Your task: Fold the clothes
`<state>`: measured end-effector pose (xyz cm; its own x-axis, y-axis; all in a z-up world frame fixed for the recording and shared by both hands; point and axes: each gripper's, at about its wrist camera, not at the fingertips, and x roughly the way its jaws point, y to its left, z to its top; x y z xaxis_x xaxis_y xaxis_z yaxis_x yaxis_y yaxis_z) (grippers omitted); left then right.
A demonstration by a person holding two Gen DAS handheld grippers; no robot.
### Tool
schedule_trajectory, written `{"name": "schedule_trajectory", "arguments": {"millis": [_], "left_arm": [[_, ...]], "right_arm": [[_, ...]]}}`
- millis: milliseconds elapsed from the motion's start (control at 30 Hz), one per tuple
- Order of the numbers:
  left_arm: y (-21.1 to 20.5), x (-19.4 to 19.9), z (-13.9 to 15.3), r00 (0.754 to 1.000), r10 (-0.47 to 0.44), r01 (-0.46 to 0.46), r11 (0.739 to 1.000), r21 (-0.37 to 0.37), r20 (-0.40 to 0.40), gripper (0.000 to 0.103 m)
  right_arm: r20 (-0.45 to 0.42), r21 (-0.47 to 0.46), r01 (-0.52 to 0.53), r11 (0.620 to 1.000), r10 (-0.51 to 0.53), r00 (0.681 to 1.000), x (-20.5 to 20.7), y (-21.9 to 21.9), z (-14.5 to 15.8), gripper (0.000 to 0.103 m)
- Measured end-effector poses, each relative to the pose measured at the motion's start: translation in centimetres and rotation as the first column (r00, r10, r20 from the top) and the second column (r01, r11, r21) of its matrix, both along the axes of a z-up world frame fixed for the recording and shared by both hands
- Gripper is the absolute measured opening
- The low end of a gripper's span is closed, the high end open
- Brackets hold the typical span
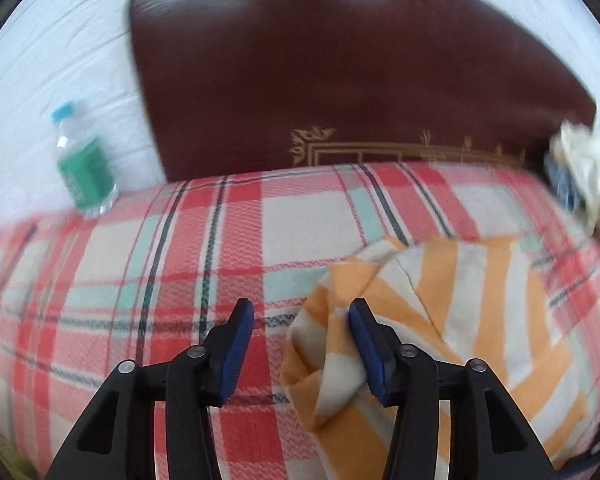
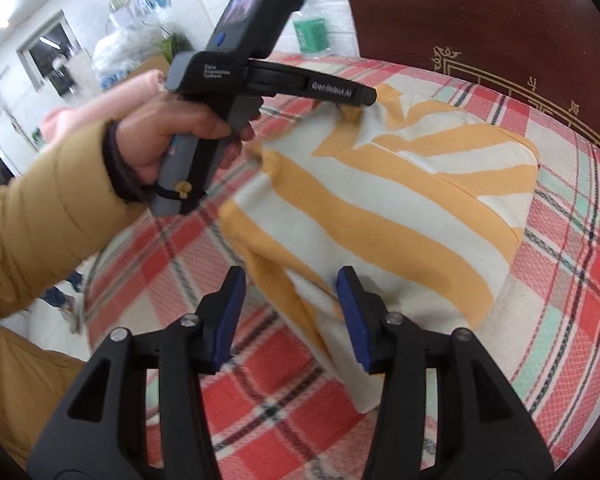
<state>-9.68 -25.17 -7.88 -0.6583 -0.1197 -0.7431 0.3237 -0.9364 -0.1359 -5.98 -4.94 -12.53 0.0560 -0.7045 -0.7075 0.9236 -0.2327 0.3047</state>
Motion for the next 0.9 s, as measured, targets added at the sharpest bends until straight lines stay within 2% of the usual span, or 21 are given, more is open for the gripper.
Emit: {"name": "schedule_trajectory", "arguments": {"millis": [100, 167, 267, 333, 367, 400, 467, 500, 567, 600, 633, 733, 900], "left_arm": [[-0.7, 3.0, 1.1, 0.999, 0.002, 0.001, 0.998, 0.056, -0.052, 0.054], [-0.5, 4.8, 1.5, 0.997, -0.019, 0.025, 0.997, 0.077, -0.072, 0.061], [0.8, 6.0, 1.1, 0.997, -0.061, 0.065, 0.995, 0.07, -0.053, 0.061], [1.1, 6.9, 0.7, 0.996, -0.078, 0.082, 0.992, 0.098, -0.044, 0.061], [1.3, 7.3, 0.4, 0.996, -0.086, 0.09, 0.989, 0.113, -0.04, 0.061], [1.1, 7.9, 0.3, 0.995, -0.087, 0.092, 0.984, 0.153, -0.044, 0.062], [0.7, 9.2, 0.0, 0.995, -0.079, 0.092, 0.967, 0.239, -0.063, 0.074], [0.4, 10.0, -0.1, 0.994, -0.074, 0.094, 0.956, 0.277, -0.081, 0.075], [0.3, 11.5, -0.3, 0.992, -0.068, 0.102, 0.93, 0.353, -0.107, 0.084], [0.4, 11.9, -0.6, 0.992, -0.066, 0.101, 0.918, 0.384, -0.104, 0.084], [0.4, 12.3, -1.0, 0.993, -0.065, 0.1, 0.905, 0.413, -0.098, 0.084], [1.8, 12.4, -2.5, 0.994, -0.094, 0.108, 0.882, 0.46, -0.053, 0.084], [4.5, 11.8, -3.9, 0.989, -0.143, 0.137, 0.863, 0.487, -0.025, 0.085]], "right_arm": [[-0.011, -0.086, -0.01, 0.996, 0.009, 1.0, 0.2, 0.0, 1.5, 0.05], [0.006, -0.094, -0.02, 0.995, 0.021, 1.0, 0.3, -1.0, 1.4, 0.05], [0.031, -0.053, -0.068, 0.996, 0.069, 0.997, 1.1, -3.3, -0.6, 0.05], [0.034, 0.011, -0.1, 0.995, 0.1, 0.994, 1.9, -4.2, -2.0, 0.05], [0.043, -0.005, -0.095, 0.995, 0.095, 0.994, 1.5, -3.6, -1.6, 0.05], [0.053, -0.021, -0.09, 0.996, 0.091, 0.994, 1.1, -3.0, -1.2, 0.05], [0.071, -0.051, -0.08, 0.996, 0.083, 0.994, 0.3, -1.7, -0.3, 0.05], [0.081, -0.067, -0.074, 0.995, 0.079, 0.994, -0.1, -1.1, 0.1, 0.05], [0.1, -0.097, -0.062, 0.993, 0.072, 0.992, -0.9, 0.1, 0.9, 0.056], [0.112, -0.117, -0.03, 0.993, 0.043, 0.993, -1.8, 1.1, 1.3, 0.072], [0.136, -0.131, 0.042, 0.991, -0.024, 0.99, -3.7, 2.4, 1.5, 0.082], [0.229, -0.102, 0.23, 0.968, -0.202, 0.952, -8.9, 4.8, 0.6, 0.082], [0.329, -0.023, 0.358, 0.933, -0.331, 0.884, -14.2, 4.8, -2.2, 0.082]]}}
